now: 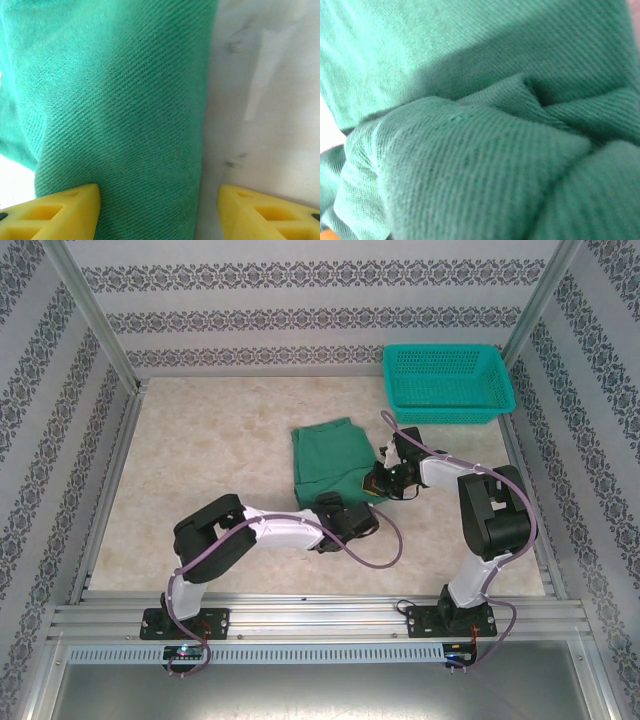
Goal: Roll up the long pants
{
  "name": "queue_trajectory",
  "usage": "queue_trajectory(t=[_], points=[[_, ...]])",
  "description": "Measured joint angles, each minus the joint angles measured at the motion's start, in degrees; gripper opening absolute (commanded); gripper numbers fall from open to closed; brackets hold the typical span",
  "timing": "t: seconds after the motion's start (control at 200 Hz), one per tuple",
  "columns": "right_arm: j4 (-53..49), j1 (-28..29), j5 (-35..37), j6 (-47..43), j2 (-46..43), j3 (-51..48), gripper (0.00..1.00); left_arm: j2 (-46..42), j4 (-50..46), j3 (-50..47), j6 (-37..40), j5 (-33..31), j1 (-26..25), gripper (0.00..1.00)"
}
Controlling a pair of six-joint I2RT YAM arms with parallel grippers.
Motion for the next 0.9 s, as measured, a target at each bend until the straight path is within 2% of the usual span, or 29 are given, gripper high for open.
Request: queue_trajectory(t=[0.22, 0.465, 0.545, 0.59, 0.664, 0.694, 0.899], points=[[1.0, 0.0, 0.0, 0.0, 0.0, -0.1, 0.00, 0.1, 1.8, 1.1, 4.0, -1.3, 3.8, 0.67], [2.2, 0.0, -0.3, 0.3, 0.4, -0.1, 0.00, 2.1, 2.0, 3.9, 5.9, 0.3, 7.2, 0.65], [2.9, 0.0, -0.3, 0.3, 0.7, -0.1, 0.00, 4.2, 0.9, 6.9, 6.0, 1.9, 8.8, 0.53], [3.3, 0.0, -0.3, 0.4, 0.8, -0.1, 0.00, 5.2, 0.3, 8.8, 6.5, 2.6, 9.8, 0.35], [3.8, 0.0, -0.3, 0.5, 0.9, -0.1, 0.00, 6.6, -0.8, 11.8, 7.1, 4.1, 11.1, 0.16], [4.1, 0.0, -0.3, 0.5, 0.9, -0.1, 0.00, 7.0, -1.0, 12.7, 7.5, 4.6, 11.4, 0.00], [4.9, 0.0, -0.1, 0.9, 0.9, -0.5, 0.00, 7.6, -1.4, 13.5, 7.6, 5.9, 11.8, 0.00]])
